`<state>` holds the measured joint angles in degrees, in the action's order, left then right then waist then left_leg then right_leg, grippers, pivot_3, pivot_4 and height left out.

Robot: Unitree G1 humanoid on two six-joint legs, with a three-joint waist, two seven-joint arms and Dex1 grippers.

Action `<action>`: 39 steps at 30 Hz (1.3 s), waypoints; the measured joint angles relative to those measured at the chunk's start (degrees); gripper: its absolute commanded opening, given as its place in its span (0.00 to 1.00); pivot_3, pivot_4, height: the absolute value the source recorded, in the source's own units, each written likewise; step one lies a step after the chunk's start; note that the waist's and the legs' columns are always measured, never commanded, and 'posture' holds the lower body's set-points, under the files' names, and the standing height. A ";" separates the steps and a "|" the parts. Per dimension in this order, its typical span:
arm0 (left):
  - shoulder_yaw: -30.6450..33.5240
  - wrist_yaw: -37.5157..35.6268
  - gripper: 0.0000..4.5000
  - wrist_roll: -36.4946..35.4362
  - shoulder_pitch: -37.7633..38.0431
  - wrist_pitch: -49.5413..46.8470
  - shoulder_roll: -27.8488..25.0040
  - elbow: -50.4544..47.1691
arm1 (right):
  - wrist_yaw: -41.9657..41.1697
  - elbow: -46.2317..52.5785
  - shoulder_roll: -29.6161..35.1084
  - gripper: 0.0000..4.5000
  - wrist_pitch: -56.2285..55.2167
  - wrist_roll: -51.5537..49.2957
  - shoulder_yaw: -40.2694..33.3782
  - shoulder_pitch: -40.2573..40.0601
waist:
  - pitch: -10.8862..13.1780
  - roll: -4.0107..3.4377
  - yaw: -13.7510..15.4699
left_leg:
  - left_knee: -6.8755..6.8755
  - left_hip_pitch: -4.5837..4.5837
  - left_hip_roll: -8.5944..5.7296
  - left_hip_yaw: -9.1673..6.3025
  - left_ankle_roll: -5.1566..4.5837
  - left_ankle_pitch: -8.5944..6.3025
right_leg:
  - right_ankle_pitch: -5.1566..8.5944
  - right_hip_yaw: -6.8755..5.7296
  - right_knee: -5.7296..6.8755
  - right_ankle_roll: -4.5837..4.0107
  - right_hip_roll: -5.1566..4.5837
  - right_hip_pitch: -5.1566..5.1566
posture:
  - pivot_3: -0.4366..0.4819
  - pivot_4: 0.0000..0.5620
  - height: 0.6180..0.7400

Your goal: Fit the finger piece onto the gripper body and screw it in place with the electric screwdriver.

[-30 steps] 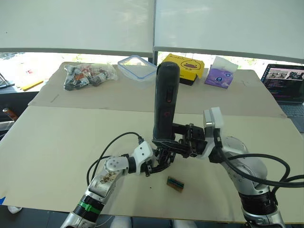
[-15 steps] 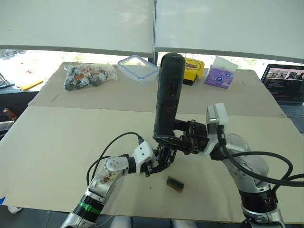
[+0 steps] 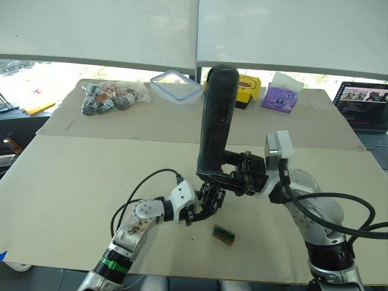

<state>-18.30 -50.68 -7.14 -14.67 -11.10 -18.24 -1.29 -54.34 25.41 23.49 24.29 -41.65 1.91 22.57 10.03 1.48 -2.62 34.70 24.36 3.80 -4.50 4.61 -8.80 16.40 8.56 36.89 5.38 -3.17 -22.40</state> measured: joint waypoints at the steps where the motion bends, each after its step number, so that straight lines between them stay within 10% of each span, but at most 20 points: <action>1: 0.00 0.00 0.52 0.00 0.00 0.01 0.00 0.01 | -0.10 -0.01 0.00 0.43 -0.11 0.07 0.01 0.00 | 0.00 0.00 0.00 | 0.00 0.00 0.00 0.00 0.00 0.00 | 0.00 0.00 0.00 0.00 0.00 0.00 | 0.48 0.27 1.00; 39: 0.00 -0.03 0.52 0.03 0.03 -1.45 -0.11 -0.91 | -0.60 0.08 -0.02 0.43 -1.25 2.12 0.89 -1.17 | 0.00 0.00 0.00 | 0.00 -0.03 0.00 0.00 0.00 0.00 | 0.00 0.00 0.00 0.00 0.00 0.02 | 0.48 0.27 1.00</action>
<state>-18.30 -50.71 -7.11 -14.64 -12.56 -18.35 -2.20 -54.95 25.48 23.47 23.04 -39.53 2.80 21.41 10.03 1.48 -2.62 34.70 24.33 3.80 -4.51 4.61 -8.81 16.40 8.56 36.89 5.38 -3.17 -22.37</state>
